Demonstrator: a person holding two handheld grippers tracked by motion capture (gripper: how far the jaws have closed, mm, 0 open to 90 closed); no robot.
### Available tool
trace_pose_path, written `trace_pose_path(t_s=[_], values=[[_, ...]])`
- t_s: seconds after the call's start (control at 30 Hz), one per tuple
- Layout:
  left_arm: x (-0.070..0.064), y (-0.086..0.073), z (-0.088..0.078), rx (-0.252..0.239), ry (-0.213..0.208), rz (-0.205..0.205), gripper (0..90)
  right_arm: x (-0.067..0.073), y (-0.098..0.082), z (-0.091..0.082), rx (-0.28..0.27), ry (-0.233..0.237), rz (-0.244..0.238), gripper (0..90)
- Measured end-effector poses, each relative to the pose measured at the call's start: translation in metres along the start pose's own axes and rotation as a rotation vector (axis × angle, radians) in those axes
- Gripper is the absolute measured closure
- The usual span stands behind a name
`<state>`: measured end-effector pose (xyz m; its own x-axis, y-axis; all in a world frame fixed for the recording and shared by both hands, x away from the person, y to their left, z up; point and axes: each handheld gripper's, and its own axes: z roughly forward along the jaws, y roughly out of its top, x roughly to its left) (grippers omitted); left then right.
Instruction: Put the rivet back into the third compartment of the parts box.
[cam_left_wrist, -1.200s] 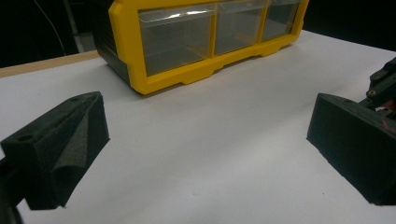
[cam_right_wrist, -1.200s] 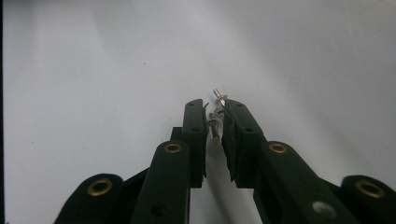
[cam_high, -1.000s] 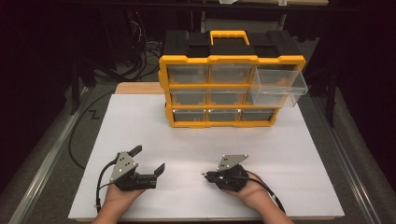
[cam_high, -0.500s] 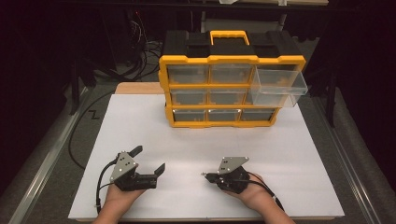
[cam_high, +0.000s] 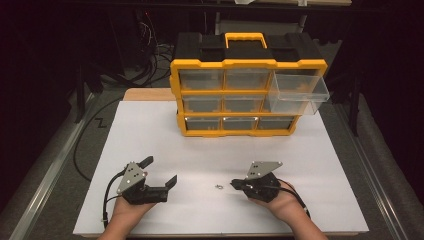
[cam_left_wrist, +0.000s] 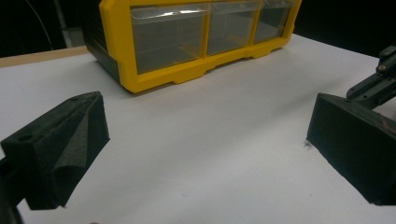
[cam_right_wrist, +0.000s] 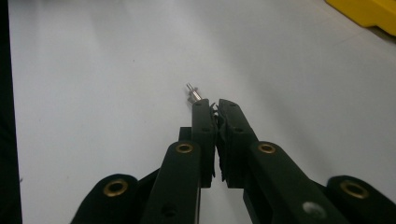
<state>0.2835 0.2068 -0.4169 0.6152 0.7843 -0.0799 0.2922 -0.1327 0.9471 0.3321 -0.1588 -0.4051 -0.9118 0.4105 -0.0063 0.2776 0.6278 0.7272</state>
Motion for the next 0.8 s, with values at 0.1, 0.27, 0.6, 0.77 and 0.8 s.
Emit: trace_pose_path(t_s=[0.1,0.27,0.6,0.77,0.8], values=[[-0.001,0.000,-0.001,-0.002,-0.007,0.010,0.3,-0.002,0.000,-0.011,0.070,-0.014,-0.015,87.2],[-0.003,0.000,-0.001,-0.003,-0.010,0.024,0.3,-0.006,0.001,-0.020,0.138,-0.025,0.001,87.2],[0.000,0.000,0.002,0.000,0.009,0.034,0.3,-0.015,-0.001,-0.027,0.281,-0.037,0.007,87.3],[-0.001,0.000,0.002,0.000,0.013,0.041,0.3,-0.019,-0.001,-0.034,0.327,-0.029,0.003,87.3],[-0.001,0.000,0.002,0.000,0.013,0.042,0.3,-0.020,-0.001,-0.035,0.332,-0.026,-0.002,87.3]])
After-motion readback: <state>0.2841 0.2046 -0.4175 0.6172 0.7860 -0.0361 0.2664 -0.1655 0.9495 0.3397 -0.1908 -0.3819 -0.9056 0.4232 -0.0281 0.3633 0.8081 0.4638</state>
